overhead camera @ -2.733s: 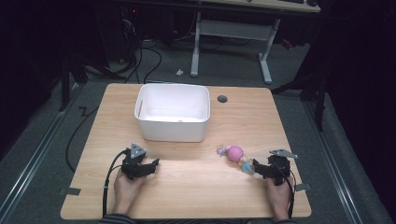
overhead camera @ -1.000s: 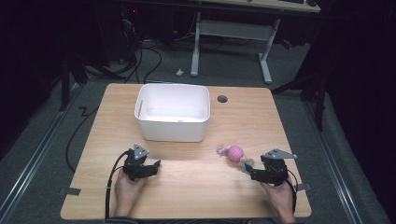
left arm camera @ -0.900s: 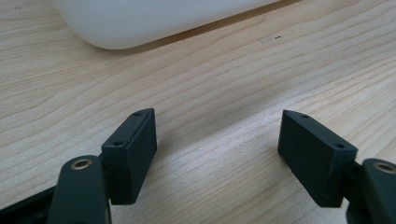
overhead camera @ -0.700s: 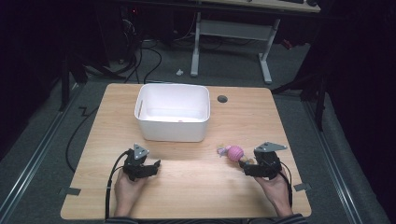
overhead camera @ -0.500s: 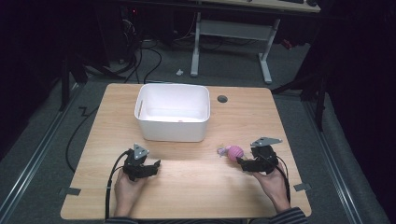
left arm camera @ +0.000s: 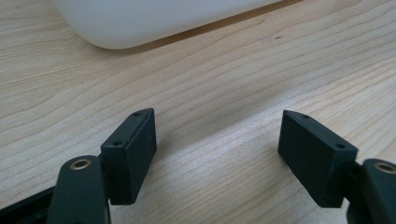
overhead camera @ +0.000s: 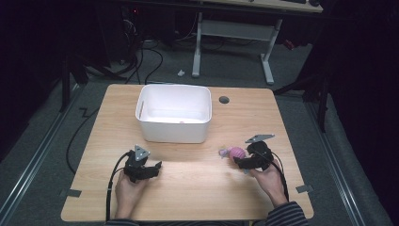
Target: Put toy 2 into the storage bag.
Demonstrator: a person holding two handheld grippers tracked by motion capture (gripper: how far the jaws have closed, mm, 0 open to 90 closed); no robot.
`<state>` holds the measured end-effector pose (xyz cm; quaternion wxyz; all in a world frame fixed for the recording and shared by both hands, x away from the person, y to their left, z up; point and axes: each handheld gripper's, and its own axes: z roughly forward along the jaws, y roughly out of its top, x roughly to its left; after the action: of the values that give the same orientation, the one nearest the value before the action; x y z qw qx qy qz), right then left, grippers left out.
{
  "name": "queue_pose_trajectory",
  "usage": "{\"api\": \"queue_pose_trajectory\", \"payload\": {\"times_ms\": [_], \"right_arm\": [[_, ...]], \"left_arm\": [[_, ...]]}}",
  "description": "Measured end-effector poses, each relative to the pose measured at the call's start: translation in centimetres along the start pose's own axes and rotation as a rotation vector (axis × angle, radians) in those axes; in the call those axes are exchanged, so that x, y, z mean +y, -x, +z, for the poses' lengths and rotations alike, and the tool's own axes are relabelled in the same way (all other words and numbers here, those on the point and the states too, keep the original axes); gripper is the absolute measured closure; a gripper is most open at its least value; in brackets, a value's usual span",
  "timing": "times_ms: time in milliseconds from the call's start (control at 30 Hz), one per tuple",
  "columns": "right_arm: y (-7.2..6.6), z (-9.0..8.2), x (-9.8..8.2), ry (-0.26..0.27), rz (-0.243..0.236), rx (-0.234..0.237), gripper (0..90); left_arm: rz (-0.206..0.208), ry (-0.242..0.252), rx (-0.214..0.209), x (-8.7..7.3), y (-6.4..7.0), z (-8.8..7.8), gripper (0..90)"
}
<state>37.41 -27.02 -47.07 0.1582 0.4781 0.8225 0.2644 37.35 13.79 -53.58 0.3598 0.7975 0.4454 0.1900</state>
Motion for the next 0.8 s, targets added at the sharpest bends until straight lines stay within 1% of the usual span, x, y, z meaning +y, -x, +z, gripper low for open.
{"api": "queue_pose_trajectory", "payload": {"times_ms": [67,167,400,467,500,600,800], "right_arm": [[0.0,0.6,0.1,-0.016,0.003,0.001,24.3],[0.0,0.9,0.2,-0.027,-0.003,0.000,24.5],[-0.4,1.7,0.3,-0.059,-0.022,-0.019,28.8],[-0.4,1.7,0.3,-0.059,-0.027,-0.021,29.8],[-0.6,1.8,0.3,-0.064,-0.035,-0.030,32.2],[-0.6,1.9,0.3,-0.065,-0.042,-0.042,33.7],[-0.6,1.9,0.3,-0.063,-0.046,-0.042,34.9]], "left_arm": [[0.000,0.001,0.000,0.0,0.0,0.0,28.2],[0.000,0.000,0.000,0.0,0.0,0.0,28.2],[0.003,0.000,-0.001,0.0,0.0,0.0,28.0],[0.003,0.000,-0.001,0.0,0.0,0.0,28.0],[0.003,-0.001,-0.001,0.0,0.0,0.0,27.9],[0.003,-0.001,-0.001,0.0,0.0,0.0,27.8],[0.003,-0.001,-0.001,0.0,0.0,0.0,27.9]]}}
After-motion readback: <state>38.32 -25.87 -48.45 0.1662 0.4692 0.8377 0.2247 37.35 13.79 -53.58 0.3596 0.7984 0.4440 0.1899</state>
